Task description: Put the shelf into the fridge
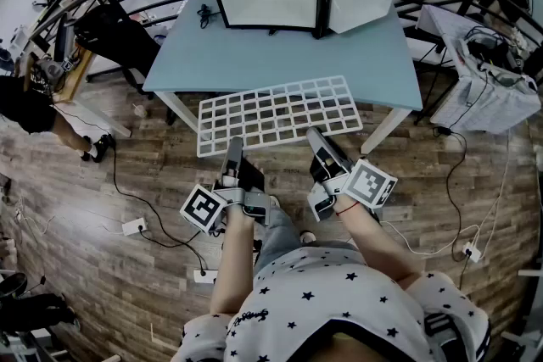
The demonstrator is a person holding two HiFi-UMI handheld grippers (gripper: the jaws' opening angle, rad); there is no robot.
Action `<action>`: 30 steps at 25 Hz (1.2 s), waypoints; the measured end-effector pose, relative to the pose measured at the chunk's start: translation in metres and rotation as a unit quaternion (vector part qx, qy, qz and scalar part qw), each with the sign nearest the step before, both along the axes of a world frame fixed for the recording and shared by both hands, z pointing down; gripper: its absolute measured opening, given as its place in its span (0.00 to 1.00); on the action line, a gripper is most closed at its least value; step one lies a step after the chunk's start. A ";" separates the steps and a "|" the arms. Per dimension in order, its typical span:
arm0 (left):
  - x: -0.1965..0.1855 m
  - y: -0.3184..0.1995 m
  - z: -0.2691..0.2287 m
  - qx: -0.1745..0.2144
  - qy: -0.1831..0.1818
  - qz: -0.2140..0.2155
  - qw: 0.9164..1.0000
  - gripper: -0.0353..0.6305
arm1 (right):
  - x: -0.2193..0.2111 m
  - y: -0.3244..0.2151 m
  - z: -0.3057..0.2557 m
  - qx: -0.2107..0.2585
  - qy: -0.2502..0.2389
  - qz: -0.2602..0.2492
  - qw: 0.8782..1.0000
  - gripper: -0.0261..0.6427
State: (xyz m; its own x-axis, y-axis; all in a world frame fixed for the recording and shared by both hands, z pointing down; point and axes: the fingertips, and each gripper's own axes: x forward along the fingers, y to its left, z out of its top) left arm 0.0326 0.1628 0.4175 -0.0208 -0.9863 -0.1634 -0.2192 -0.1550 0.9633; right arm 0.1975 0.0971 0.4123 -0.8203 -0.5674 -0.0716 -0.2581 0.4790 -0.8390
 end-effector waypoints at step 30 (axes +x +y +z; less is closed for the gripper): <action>-0.103 -0.130 -0.007 0.004 -0.003 0.038 0.999 0.12 | -0.102 -0.120 -0.010 0.018 0.005 0.024 1.000 0.13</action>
State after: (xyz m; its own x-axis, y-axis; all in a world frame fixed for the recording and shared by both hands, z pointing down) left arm -0.0707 0.0331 0.4101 0.0554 -0.9837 -0.1712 -0.2124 -0.1792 0.9606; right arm 0.0955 -0.0227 0.4026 -0.7934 -0.6027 -0.0852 -0.2893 0.4966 -0.8184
